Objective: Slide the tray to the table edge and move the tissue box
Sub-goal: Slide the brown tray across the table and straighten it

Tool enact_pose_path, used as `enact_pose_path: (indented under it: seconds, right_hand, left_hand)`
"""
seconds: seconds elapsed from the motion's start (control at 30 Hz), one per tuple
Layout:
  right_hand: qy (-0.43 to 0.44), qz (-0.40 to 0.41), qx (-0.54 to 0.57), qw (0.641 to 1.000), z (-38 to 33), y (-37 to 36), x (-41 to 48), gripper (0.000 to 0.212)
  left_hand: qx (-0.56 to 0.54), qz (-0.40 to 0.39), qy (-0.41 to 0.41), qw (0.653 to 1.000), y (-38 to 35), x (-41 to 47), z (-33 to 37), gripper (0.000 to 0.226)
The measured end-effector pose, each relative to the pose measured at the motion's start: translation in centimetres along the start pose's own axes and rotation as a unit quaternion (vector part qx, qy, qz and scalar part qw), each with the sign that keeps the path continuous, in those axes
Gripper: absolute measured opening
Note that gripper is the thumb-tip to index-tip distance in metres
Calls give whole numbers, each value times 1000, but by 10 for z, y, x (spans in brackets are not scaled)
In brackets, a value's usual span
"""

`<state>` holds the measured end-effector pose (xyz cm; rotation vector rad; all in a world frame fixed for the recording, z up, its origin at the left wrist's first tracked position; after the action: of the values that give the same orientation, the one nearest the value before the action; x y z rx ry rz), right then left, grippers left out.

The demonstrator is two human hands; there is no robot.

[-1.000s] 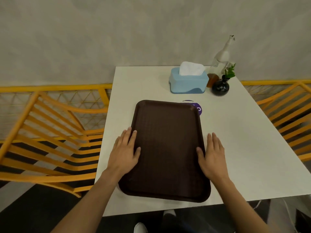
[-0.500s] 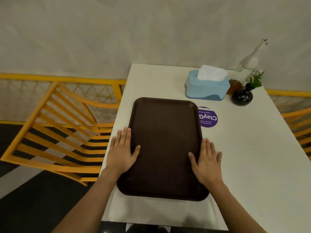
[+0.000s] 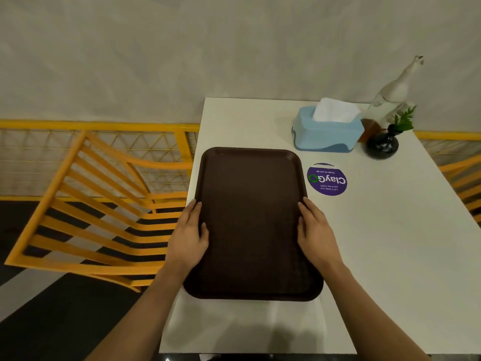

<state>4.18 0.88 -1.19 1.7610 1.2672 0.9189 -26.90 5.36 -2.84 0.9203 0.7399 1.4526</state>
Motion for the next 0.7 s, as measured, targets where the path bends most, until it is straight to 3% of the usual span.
enact_pose_path:
  seconds: [0.23, 0.7]
  right_hand:
    - [-48, -11, -40, 998, 16, -10, -28, 55]
    - [-55, -31, -60, 996, 23, -9, -34, 59]
  left_hand:
    - [-38, 2, 41, 998, -4, -27, -3, 67]
    - [40, 5, 3, 999, -8, -39, -7, 63]
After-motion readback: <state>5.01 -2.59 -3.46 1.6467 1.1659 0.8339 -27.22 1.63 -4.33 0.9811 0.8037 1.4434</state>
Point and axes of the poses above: each hand's wrist, its own x-axis towards the middle knuckle, its own y-axis out of the back of the hand, z = x × y, the point moved 3 cm from there along x, towards the middle knuckle, and after that the axes turned 6 degrees about z, right-handed, at the moved point
